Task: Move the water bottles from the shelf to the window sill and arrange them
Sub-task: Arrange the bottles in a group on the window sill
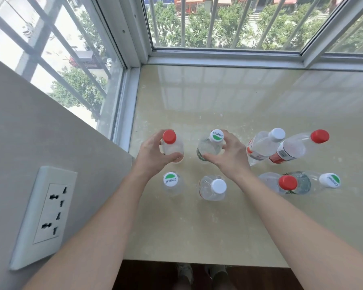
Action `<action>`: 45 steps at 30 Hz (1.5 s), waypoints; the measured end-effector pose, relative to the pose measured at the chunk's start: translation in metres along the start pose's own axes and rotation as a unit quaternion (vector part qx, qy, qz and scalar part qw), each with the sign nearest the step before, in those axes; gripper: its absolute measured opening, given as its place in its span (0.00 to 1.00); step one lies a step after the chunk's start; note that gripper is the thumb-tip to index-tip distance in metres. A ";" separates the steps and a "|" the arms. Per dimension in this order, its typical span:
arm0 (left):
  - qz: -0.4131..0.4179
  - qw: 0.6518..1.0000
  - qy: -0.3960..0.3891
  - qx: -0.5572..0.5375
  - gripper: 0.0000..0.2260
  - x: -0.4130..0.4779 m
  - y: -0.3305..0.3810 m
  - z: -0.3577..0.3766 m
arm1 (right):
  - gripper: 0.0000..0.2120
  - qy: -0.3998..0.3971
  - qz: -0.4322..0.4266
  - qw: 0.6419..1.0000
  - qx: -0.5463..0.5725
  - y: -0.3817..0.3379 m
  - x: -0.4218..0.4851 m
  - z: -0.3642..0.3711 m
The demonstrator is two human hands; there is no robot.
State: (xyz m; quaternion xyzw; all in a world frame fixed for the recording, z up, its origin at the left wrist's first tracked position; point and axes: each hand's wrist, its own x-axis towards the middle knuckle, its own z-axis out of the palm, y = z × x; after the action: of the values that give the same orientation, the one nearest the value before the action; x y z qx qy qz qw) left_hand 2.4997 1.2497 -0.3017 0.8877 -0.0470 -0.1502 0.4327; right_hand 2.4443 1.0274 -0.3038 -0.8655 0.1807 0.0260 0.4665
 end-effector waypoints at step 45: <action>-0.029 0.994 -0.016 0.104 0.42 -0.038 0.037 -0.047 | 0.43 0.017 0.008 0.998 -0.057 -0.040 -0.033 -0.040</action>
State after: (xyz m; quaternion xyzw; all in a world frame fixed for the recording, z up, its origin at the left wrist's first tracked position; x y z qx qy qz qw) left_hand 2.4796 1.2708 -0.2367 0.9265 -0.0431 -0.1713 0.3324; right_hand 2.4219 1.0247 -0.2425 -0.8896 0.1938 0.0252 0.4127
